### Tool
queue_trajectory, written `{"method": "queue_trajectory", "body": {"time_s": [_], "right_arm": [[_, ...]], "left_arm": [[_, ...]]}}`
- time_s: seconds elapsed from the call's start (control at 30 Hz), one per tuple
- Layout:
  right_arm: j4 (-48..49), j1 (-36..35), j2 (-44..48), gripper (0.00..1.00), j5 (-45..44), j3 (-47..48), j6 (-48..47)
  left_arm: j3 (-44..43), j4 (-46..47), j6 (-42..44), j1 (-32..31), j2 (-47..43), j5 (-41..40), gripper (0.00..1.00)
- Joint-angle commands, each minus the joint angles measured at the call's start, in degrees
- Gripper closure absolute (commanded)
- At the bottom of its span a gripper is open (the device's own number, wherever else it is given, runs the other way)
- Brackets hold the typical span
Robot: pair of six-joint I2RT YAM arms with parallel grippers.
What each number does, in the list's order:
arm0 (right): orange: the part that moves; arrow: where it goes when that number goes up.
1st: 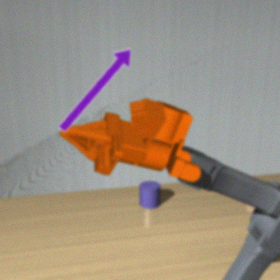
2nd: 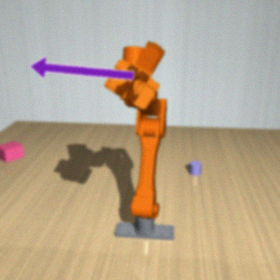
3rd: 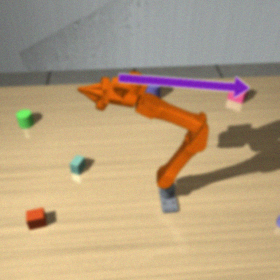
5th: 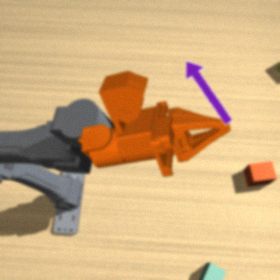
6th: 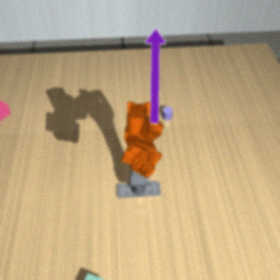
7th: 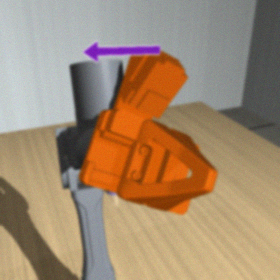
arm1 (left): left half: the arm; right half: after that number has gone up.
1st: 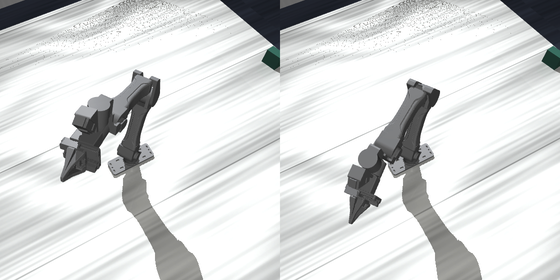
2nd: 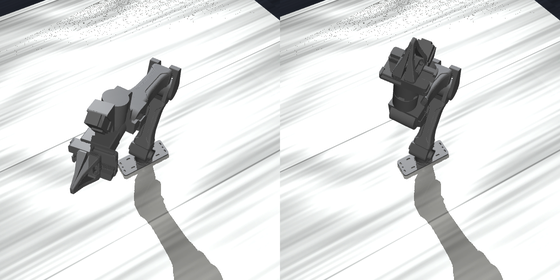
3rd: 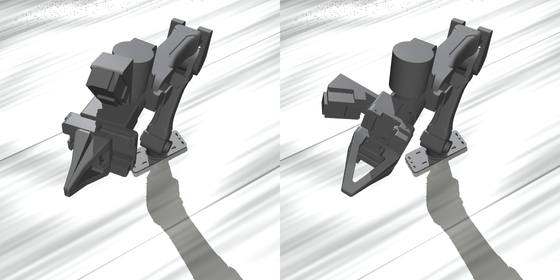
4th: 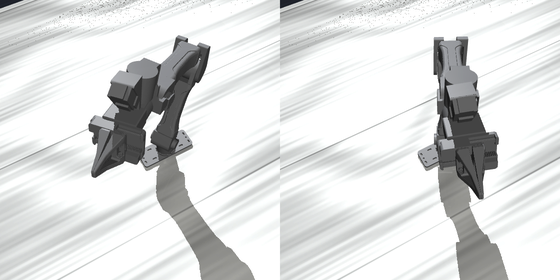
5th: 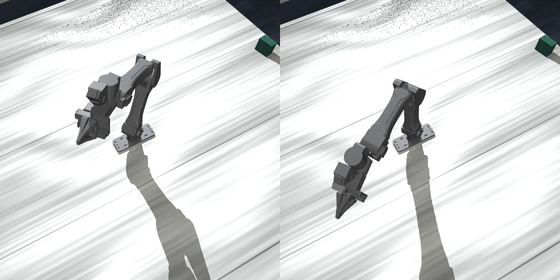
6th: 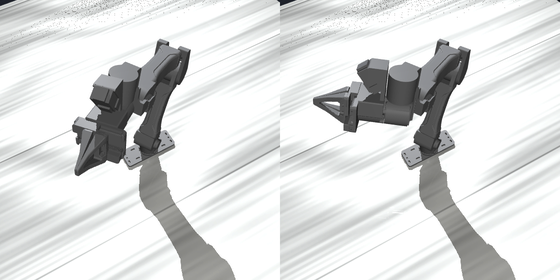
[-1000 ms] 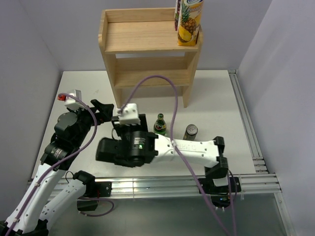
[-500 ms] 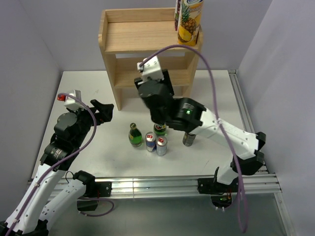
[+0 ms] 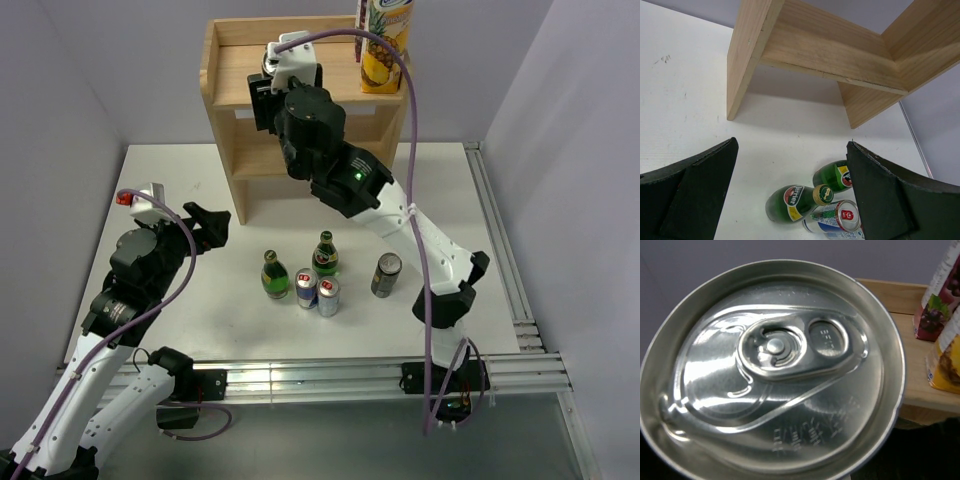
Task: Place and organize the beverage onto the shelf
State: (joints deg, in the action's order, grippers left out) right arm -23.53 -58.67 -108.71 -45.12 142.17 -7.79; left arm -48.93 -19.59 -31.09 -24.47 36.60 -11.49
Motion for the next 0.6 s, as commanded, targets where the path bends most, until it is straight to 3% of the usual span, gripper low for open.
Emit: {"method": "queue_trajectory", "body": {"time_s": [0.0, 0.23, 0.57], "right_arm": [[8.3, 3.1, 0.3, 1.00, 7.4, 0.4, -1.0], [8.9, 13.4, -3.1, 1.00, 16.8, 4.3, 7.7], [12.5, 18.2, -6.6, 1.00, 20.8, 6.9, 10.5]], "left_arm": [[-0.1, 1.1, 0.7, -0.2, -0.3, -0.3, 0.03], [0.0, 1.3, 0.7, -0.2, -0.1, 1.0, 0.03], [0.1, 1.0, 0.6, -0.2, -0.8, 0.6, 0.03]]}}
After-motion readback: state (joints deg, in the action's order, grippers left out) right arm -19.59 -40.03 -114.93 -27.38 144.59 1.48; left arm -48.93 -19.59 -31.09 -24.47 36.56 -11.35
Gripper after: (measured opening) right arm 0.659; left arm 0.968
